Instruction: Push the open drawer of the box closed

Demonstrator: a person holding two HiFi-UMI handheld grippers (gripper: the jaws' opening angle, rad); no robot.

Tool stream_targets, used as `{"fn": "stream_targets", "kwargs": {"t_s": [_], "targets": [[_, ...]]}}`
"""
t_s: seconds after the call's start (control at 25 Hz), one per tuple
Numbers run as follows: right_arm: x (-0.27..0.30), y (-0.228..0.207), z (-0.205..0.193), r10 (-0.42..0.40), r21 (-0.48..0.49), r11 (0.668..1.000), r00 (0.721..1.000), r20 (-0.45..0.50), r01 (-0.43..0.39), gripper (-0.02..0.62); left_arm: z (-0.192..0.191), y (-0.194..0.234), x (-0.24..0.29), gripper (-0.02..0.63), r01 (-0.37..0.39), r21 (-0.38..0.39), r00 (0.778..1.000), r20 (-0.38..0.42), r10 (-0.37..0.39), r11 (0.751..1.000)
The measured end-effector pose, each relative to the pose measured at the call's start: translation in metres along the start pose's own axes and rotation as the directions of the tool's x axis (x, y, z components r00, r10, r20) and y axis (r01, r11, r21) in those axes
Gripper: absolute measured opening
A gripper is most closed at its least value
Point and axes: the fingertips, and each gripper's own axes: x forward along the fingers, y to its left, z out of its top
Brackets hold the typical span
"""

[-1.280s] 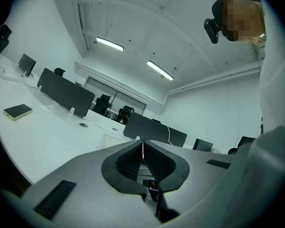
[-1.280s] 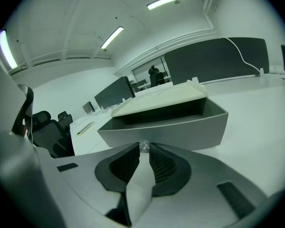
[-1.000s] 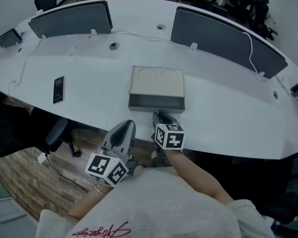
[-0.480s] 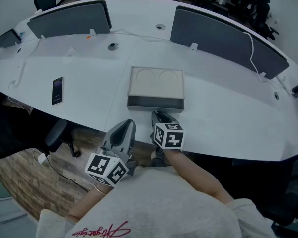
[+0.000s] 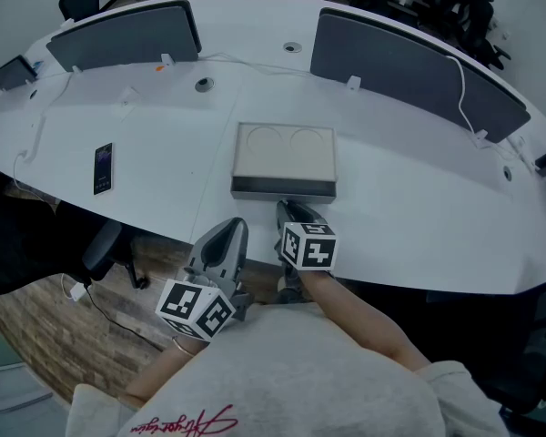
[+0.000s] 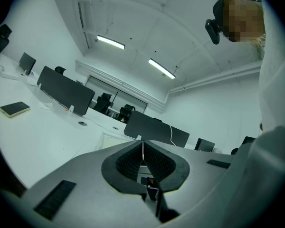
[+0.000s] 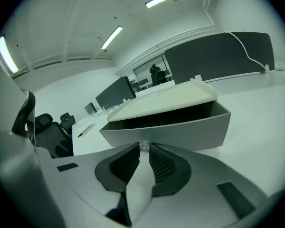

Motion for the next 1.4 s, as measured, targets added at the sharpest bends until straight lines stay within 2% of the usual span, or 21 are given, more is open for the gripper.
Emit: {"fn": "stream_targets", "kwargs": {"t_s": [1.4], "targets": [[0.0087,-0.0043,0.0087,0.006,-0.002,1.0,1.0,0.0,-0.006,0.072,-0.0002,0.0082,0.0034,0.018,-0.03,-0.016,1.0,-0.001,0.03,0.999]]}}
